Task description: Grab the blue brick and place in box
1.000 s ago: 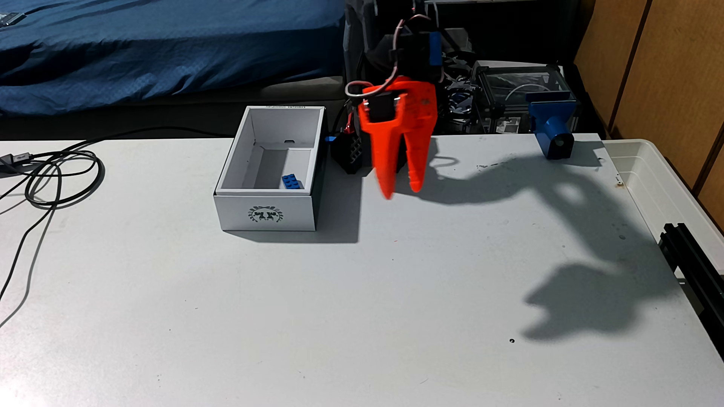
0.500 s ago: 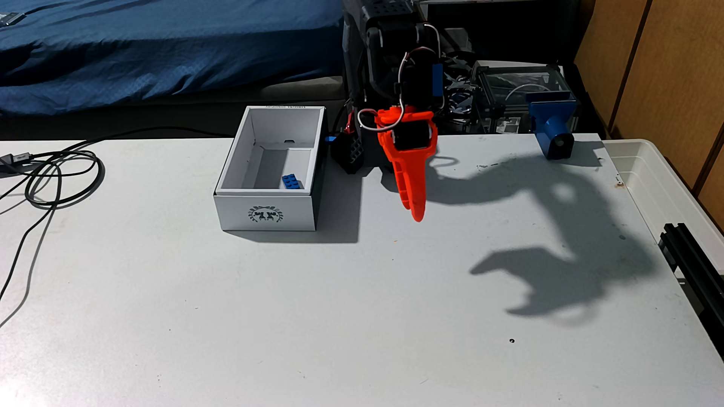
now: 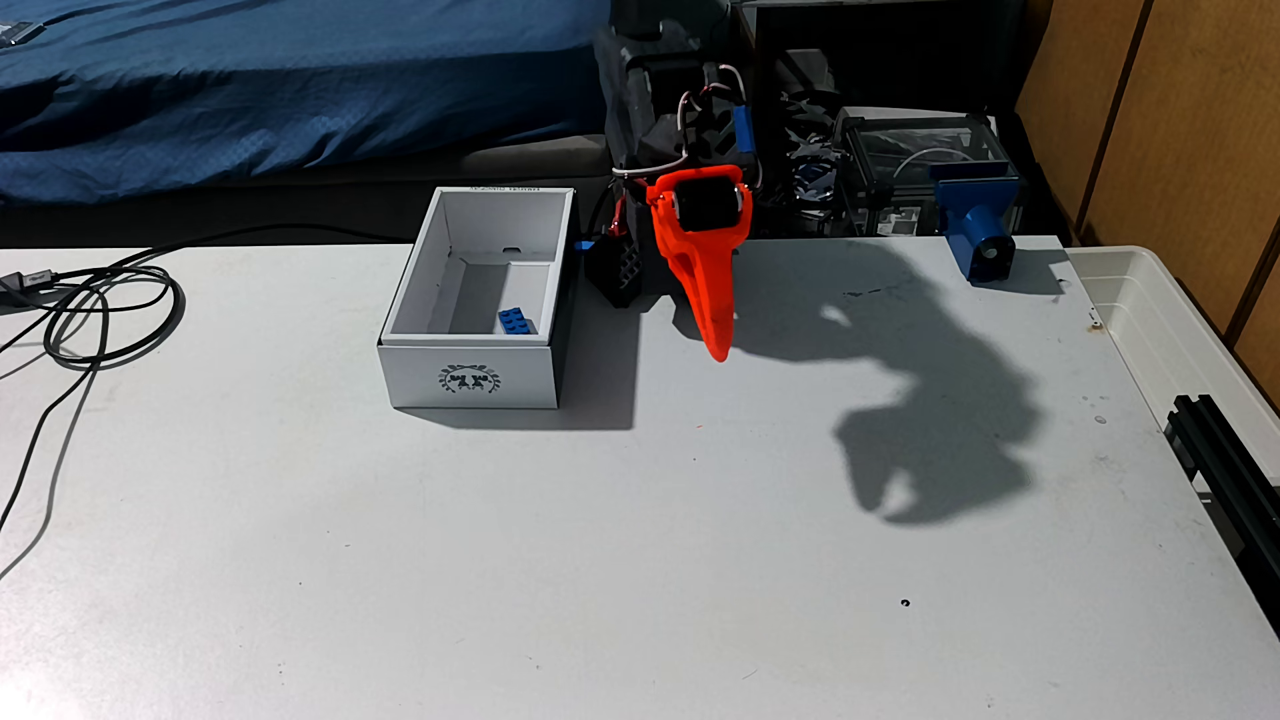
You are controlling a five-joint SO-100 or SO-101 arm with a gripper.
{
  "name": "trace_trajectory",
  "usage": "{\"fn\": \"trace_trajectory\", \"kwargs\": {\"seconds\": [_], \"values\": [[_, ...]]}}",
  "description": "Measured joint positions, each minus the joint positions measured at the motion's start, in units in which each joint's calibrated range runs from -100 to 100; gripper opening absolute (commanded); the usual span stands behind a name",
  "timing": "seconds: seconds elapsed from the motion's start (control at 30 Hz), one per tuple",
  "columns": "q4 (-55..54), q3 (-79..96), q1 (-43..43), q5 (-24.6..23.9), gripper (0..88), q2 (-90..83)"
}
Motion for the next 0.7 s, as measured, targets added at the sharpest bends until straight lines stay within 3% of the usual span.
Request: {"fn": "trace_trajectory", "kwargs": {"seconds": [0.2, 0.7], "values": [[0.0, 7.7, 0.2, 0.0, 2.2, -11.5], [4.5, 10.9, 7.2, 0.0, 2.2, -12.3]]}}
